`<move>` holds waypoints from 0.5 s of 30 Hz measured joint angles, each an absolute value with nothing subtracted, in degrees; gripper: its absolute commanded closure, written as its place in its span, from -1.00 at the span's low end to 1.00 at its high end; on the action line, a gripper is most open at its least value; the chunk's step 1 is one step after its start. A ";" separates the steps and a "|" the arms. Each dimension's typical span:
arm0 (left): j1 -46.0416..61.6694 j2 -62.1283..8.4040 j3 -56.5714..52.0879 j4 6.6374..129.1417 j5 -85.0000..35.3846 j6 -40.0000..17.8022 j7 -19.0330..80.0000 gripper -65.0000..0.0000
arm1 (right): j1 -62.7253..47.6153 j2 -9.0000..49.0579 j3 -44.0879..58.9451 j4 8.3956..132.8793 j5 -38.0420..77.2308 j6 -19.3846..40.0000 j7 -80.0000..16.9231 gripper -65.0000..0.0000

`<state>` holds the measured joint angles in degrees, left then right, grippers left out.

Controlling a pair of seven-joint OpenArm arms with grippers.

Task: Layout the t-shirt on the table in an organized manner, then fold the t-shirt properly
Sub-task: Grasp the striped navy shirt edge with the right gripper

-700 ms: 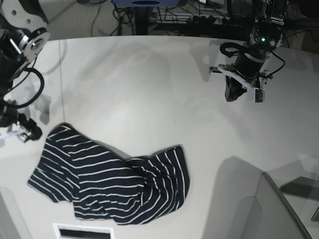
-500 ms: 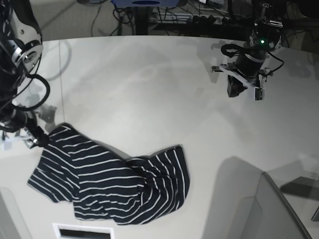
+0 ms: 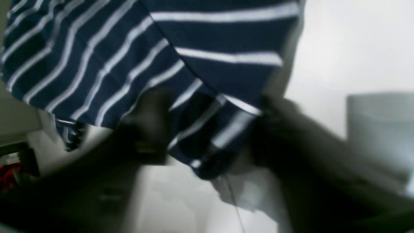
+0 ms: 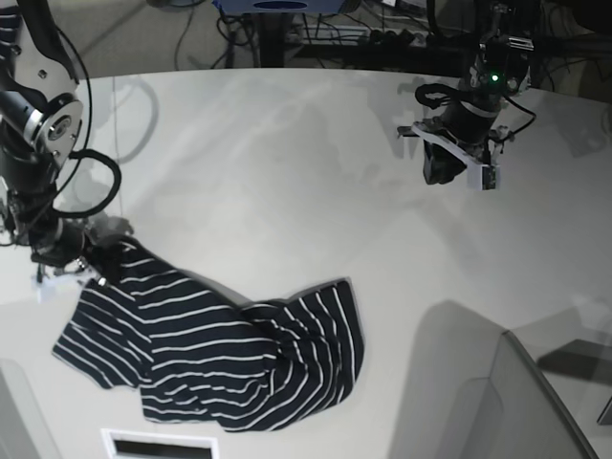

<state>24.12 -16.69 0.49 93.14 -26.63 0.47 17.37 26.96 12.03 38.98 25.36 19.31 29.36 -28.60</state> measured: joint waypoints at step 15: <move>8.01 -13.39 11.09 81.47 -26.17 0.43 17.67 0.67 | 10.72 6.37 38.61 60.29 19.07 32.97 -46.52 0.98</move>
<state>8.01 -13.39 11.09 81.47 -26.17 0.43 17.67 10.72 6.37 38.61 60.29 19.07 32.97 -46.52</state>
